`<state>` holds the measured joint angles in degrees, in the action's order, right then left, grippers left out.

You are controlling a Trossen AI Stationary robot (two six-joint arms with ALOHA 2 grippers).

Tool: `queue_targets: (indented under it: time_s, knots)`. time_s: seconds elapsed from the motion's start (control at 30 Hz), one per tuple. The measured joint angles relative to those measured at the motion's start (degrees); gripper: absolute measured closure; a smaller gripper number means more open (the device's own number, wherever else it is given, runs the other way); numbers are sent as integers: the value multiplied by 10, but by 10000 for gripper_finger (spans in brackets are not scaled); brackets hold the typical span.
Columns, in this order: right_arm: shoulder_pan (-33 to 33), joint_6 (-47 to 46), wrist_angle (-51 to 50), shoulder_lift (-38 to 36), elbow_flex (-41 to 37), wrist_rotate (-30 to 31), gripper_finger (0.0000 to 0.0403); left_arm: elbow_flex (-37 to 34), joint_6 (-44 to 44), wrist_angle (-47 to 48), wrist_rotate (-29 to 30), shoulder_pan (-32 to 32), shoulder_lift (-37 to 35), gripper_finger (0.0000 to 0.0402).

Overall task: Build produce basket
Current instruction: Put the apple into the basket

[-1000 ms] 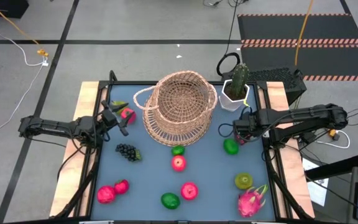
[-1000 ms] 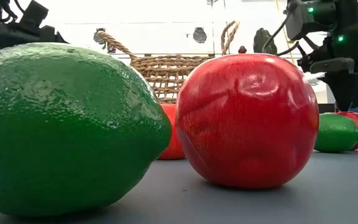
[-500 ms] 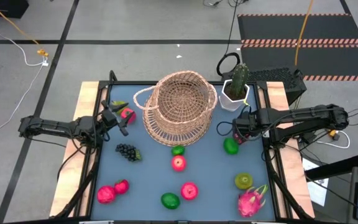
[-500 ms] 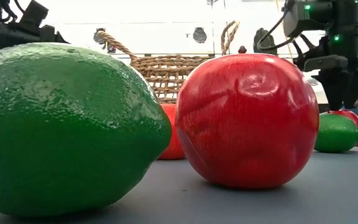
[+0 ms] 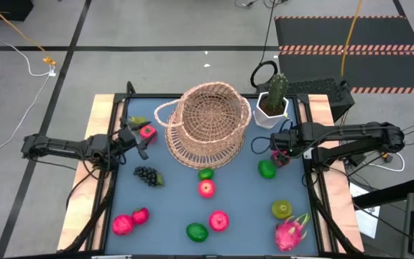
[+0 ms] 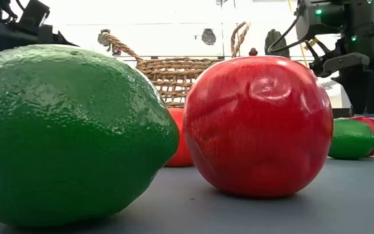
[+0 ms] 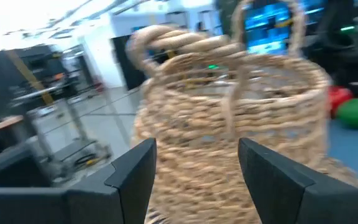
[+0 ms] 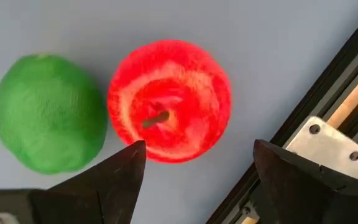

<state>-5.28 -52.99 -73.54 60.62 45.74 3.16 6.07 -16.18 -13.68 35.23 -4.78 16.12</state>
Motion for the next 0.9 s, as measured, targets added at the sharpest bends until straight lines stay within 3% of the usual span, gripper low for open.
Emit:
queue_targets:
  time_s: [0.27, 0.47, 0.67, 0.9]
  knots:
    - [1, 62, 52, 0, 0, -33, 110, 0, 30, -28, -7, 0, 0, 161]
    - [1, 107, 133, 0, 0, 3, 110, 0, 52, -29, -7, 0, 17, 107]
    - [1, 106, 132, 0, 0, 47, 101, 0, 107, -30, -7, 8, 56, 50]
    - [1, 68, 118, 10, -5, 44, 69, 0, 149, -68, -7, 11, 103, 22]
